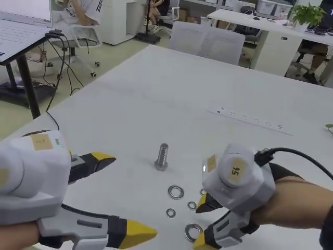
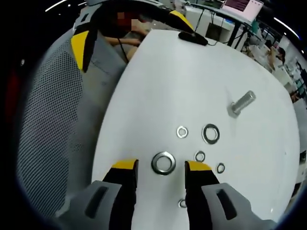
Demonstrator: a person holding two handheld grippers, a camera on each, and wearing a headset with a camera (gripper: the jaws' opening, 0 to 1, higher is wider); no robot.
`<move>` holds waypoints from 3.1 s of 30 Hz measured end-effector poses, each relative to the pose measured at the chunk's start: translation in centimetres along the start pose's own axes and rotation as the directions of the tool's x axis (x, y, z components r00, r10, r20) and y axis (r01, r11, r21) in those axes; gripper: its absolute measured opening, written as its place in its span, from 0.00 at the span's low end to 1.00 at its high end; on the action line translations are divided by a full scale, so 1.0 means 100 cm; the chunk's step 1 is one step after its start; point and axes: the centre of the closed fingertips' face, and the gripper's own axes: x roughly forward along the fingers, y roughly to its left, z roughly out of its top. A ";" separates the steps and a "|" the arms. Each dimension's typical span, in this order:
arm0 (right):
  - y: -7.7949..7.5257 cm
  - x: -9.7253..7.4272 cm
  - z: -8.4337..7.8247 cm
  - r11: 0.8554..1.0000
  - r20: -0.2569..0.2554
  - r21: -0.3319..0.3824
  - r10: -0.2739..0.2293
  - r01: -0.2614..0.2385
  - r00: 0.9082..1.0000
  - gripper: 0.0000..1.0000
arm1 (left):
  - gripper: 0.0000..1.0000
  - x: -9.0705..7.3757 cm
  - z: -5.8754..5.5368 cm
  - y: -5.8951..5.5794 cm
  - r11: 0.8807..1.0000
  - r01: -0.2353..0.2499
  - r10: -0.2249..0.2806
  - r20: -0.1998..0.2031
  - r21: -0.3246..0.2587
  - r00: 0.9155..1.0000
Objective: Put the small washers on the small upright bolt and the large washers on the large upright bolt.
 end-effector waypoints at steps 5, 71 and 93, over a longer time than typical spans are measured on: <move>-0.001 0.005 -0.002 1.000 -0.029 -0.012 0.016 -0.016 0.999 0.36 | 0.92 0.000 0.000 0.000 1.000 -0.002 0.002 0.001 0.002 1.000; -0.031 -0.033 0.024 0.999 -0.068 0.001 -0.035 0.035 0.997 0.23 | 0.91 0.001 0.005 -0.001 1.000 0.001 -0.001 0.022 0.009 1.000; -0.082 -0.078 0.071 0.990 0.003 -0.047 -0.137 0.137 0.991 0.23 | 0.90 -0.007 0.009 0.014 0.997 -0.068 0.069 0.048 -0.020 0.996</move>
